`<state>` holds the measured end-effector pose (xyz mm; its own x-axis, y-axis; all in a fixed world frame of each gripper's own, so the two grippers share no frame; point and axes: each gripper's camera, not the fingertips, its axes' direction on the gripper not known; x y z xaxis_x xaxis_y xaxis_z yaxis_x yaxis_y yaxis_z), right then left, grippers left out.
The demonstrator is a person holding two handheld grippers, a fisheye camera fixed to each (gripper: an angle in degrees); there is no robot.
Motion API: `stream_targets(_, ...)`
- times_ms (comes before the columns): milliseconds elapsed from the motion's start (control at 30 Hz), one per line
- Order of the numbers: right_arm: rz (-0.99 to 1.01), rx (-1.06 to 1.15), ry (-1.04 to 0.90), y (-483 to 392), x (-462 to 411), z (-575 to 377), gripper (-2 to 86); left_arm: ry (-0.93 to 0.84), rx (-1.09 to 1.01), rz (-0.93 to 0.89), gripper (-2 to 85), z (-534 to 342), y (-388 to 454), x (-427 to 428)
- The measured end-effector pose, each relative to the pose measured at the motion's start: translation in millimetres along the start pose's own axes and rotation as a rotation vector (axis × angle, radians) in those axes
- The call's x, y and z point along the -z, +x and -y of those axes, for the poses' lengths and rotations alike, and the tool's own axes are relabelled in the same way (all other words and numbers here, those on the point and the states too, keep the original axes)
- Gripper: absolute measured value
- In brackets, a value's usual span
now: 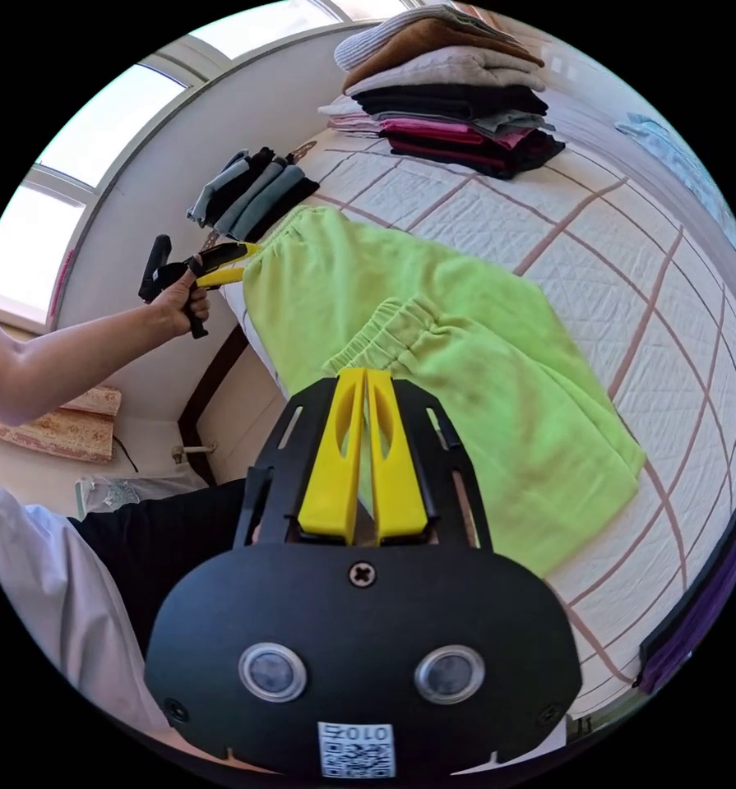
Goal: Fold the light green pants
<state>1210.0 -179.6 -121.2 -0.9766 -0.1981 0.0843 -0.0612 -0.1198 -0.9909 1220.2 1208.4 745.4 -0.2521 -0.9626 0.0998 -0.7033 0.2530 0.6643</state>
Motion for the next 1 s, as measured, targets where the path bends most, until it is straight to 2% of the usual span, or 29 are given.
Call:
stream_targets(200, 0.030, 0.005, -0.074, 4, -23, 5, 2.3, -0.062, 0.035, 0.032, 14.8, -5, -5, -5)
stream_targets(300, 0.046, -0.004, -0.098, 10, -32, 2, 2.3, -0.001, 0.224, -0.163, 12.8, -18, -32, -8)
stream_targets(367, 0.054, -0.014, -0.103, 15, -34, 0, 2.4, 0.062, 0.323, -0.387, 10.9, -28, -48, -17)
stream_targets(400, 0.057, -0.023, -0.108, 20, -34, -2, 2.5, 0.061, 0.310, -0.377, 10.5, -28, -46, -16)
stream_targets(467, 0.053, -0.041, -0.118, 28, -34, -6, 2.4, 0.043, 0.182, -0.211, 9.0, -21, -17, -6)
stream_targets(600, 0.044, -0.123, -0.160, 57, -34, -22, 2.6, 0.044, -0.027, -0.067, 7.8, -16, 48, 14)
stream_targets(700, 0.058, -0.179, -0.209, 81, -36, -37, 2.7, 0.017, -0.382, 0.044, 7.5, -26, 147, 31)
stream_targets(833, 0.107, -0.269, -0.129, 108, -10, -64, 2.9, -0.044, -1.145, 0.229, 8.0, -104, 325, 31)
stream_targets(867, 0.149, -0.332, -0.062, 122, 5, -78, 2.9, -0.055, -1.318, 0.214, 8.3, -135, 361, 19)
stream_targets(933, 0.217, -0.424, 0.039, 144, 25, -106, 3.0, -0.107, -1.440, 0.111, 9.0, -176, 397, -10)
stream_targets(1000, 0.289, -0.563, 0.099, 179, 42, -151, 3.3, -0.213, -1.450, 0.019, 10.1, -207, 411, -55)
